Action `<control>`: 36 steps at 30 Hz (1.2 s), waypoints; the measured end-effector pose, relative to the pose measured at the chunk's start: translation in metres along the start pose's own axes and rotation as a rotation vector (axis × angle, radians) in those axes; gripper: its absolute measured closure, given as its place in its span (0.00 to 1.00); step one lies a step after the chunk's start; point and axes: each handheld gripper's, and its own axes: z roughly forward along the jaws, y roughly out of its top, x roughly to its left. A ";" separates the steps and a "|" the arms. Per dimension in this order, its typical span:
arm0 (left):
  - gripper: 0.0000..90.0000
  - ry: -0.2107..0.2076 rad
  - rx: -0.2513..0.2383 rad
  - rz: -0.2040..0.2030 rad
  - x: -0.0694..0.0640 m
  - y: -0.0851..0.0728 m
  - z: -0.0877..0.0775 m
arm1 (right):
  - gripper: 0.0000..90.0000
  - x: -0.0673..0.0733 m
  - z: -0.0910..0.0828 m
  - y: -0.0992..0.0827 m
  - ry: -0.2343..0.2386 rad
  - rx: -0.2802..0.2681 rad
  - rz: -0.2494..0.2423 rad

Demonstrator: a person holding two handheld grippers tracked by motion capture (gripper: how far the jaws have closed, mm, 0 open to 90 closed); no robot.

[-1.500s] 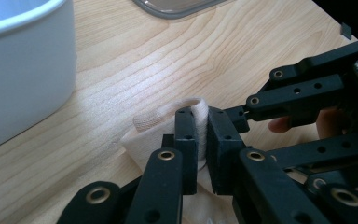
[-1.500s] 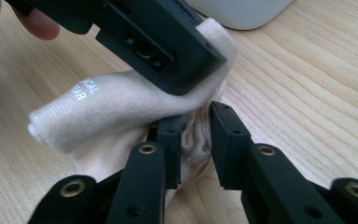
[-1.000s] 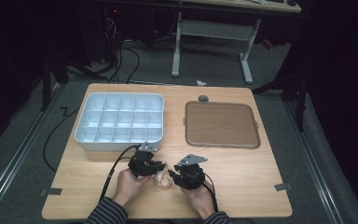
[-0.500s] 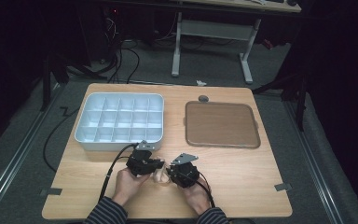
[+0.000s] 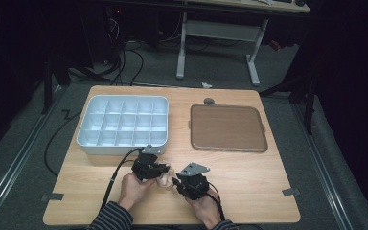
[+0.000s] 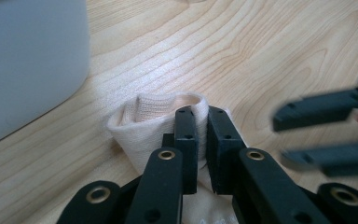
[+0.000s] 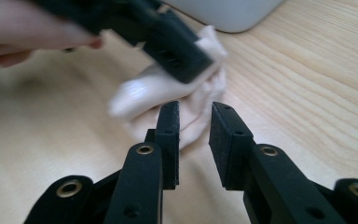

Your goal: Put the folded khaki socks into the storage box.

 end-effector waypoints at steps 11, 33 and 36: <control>0.94 0.001 -0.003 -0.009 0.000 0.000 0.000 | 0.72 0.027 0.006 0.006 0.042 0.003 -0.050; 0.94 0.029 -0.008 0.036 -0.002 0.000 0.004 | 0.97 0.017 0.014 -0.008 -0.032 0.080 -0.085; 0.94 0.033 -0.013 0.044 -0.003 0.000 0.004 | 0.98 0.014 0.017 -0.010 -0.032 0.086 -0.087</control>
